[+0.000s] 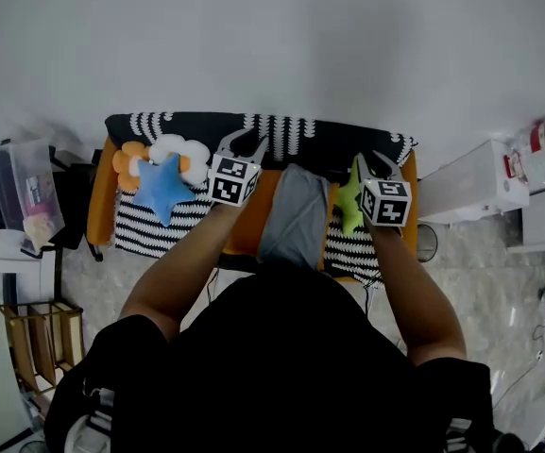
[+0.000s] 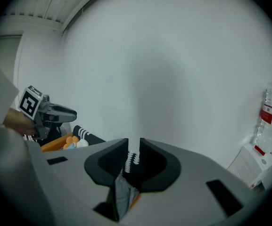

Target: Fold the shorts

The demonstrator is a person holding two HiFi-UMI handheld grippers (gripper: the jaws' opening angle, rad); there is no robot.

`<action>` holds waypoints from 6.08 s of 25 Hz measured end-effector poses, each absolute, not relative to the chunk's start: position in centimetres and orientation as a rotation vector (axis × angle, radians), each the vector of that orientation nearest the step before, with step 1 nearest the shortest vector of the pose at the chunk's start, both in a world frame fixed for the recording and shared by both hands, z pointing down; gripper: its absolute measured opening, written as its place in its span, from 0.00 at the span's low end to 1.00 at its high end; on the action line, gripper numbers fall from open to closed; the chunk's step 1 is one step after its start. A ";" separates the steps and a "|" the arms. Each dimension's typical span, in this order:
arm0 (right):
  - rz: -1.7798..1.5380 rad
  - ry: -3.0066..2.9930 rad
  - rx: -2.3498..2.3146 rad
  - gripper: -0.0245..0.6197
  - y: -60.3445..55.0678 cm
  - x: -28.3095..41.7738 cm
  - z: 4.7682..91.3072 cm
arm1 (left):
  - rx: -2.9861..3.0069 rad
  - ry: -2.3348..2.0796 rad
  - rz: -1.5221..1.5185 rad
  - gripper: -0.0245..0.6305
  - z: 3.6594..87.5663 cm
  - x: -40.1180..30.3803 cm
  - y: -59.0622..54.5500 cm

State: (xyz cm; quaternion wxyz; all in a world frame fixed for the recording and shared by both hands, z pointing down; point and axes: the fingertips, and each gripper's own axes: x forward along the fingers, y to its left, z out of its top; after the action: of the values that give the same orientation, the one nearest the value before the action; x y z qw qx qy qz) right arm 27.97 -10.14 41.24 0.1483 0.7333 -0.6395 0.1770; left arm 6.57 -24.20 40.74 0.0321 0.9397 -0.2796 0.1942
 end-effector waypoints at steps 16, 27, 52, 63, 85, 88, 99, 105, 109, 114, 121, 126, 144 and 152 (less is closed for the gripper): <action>0.376 -1.930 2.132 0.17 -11.5 36.7 39.1 | 3.091 -0.967 0.407 0.26 33.9 15.4 -21.2; 0.451 -1.960 2.097 0.18 -11.6 39.7 42.5 | 3.002 -1.053 0.563 0.26 36.8 16.3 -23.2; 0.819 -1.727 2.033 0.24 -18.5 38.4 62.5 | 2.725 -0.728 0.972 0.26 60.1 16.7 -33.7; 1.090 -1.749 1.865 0.33 -20.5 34.8 74.3 | 2.563 -0.581 1.151 0.28 72.3 17.8 -34.3; 1.591 -1.732 1.476 0.43 -22.3 30.9 91.5 | 2.269 -0.294 1.342 0.47 88.3 20.6 -31.2; 1.636 -1.698 1.433 0.45 -22.2 30.8 92.9 | 2.236 -0.274 1.361 0.47 89.5 21.0 -30.5; 1.763 -1.572 1.319 0.42 -20.2 29.1 95.9 | 2.266 -0.201 1.501 0.34 91.3 20.6 -27.9; 1.668 -1.595 1.314 0.19 -20.4 29.1 95.1 | 2.313 -0.203 1.526 0.19 90.7 20.8 -28.0; 1.615 -1.620 1.341 0.08 -20.5 29.4 94.2 | 2.352 -0.223 1.493 0.15 89.7 20.9 -28.2; 1.552 -1.647 1.426 0.06 -20.9 30.0 92.2 | 2.402 -0.240 1.431 0.14 87.7 21.7 -28.6; 1.491 -1.681 1.540 0.06 -22.8 31.6 88.3 | 2.472 -0.228 1.394 0.14 84.3 23.0 -30.3; 1.429 -1.712 1.587 0.05 -24.2 32.6 85.6 | 2.516 -0.241 1.369 0.14 82.1 23.9 -32.0; 1.203 -1.791 1.751 0.05 -26.2 32.9 75.7 | 2.676 -0.217 1.172 0.13 73.0 24.2 -33.5; 1.176 -1.715 1.838 0.05 -20.4 29.6 73.1 | 2.746 -0.033 1.162 0.14 71.2 20.5 -27.7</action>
State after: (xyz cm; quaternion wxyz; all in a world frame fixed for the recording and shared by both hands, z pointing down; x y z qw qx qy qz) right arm 29.56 -20.43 73.06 0.1821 0.6511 -0.6077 0.4168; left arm 20.52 -27.68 71.20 0.0798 0.9180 -0.0111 0.3883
